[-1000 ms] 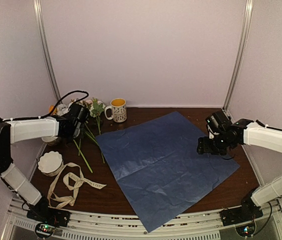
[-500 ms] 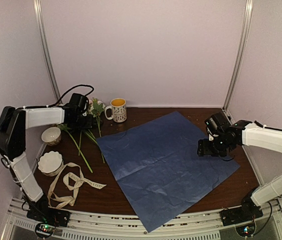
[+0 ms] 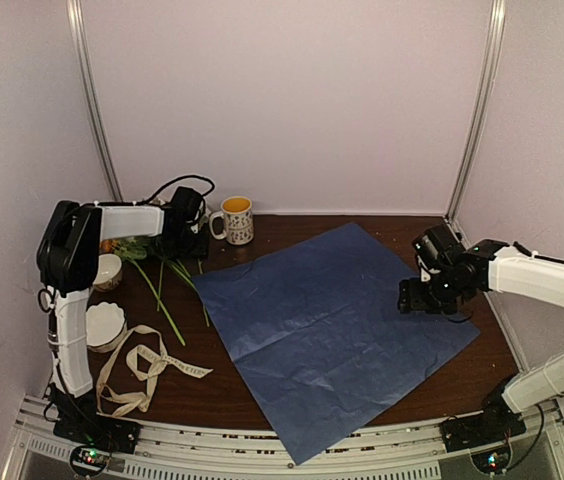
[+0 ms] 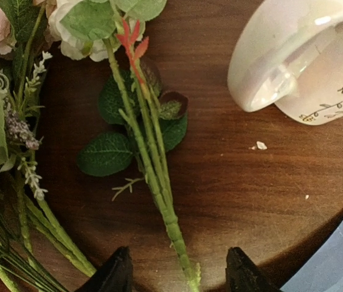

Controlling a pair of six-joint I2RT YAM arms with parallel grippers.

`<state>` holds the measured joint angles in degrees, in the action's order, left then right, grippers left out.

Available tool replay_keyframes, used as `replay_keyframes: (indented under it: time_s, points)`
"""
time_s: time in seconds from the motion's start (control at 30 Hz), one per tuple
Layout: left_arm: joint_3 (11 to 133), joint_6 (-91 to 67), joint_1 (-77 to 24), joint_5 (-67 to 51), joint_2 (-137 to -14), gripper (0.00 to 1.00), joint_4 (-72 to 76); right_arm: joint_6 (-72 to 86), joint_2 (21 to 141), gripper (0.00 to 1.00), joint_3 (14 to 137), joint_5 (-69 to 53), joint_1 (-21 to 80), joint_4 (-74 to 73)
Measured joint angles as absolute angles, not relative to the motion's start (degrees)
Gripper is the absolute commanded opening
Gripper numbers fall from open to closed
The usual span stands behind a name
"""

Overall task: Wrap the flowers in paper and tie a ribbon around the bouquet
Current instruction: Pick up the fake flower from the corner of the board.

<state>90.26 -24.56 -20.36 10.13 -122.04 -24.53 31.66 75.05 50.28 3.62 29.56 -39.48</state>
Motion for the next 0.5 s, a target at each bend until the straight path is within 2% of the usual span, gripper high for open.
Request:
replay_keyframes:
  time_s: [0.2,0.33,0.4,0.5]
  points:
    - [90.2,-26.9,-20.4,8.5,-123.2,0.39,-25.5,31.6,72.5,0.81,50.3,4.6,29.6,-40.8]
    - [90.2,-28.5,-20.5,6.8,-125.0,0.13,-25.8,31.4,72.4,0.81,50.3,5.2,29.6,-41.8]
    - [90.2,-28.8,-20.5,6.5,-125.3,0.03,-26.3,31.3,72.4,0.81,50.4,5.5,29.6,-42.4]
    - [90.2,-29.4,-20.5,6.9,-125.3,0.0,-26.6,31.2,72.4,0.81,51.1,5.9,29.6,-43.4]
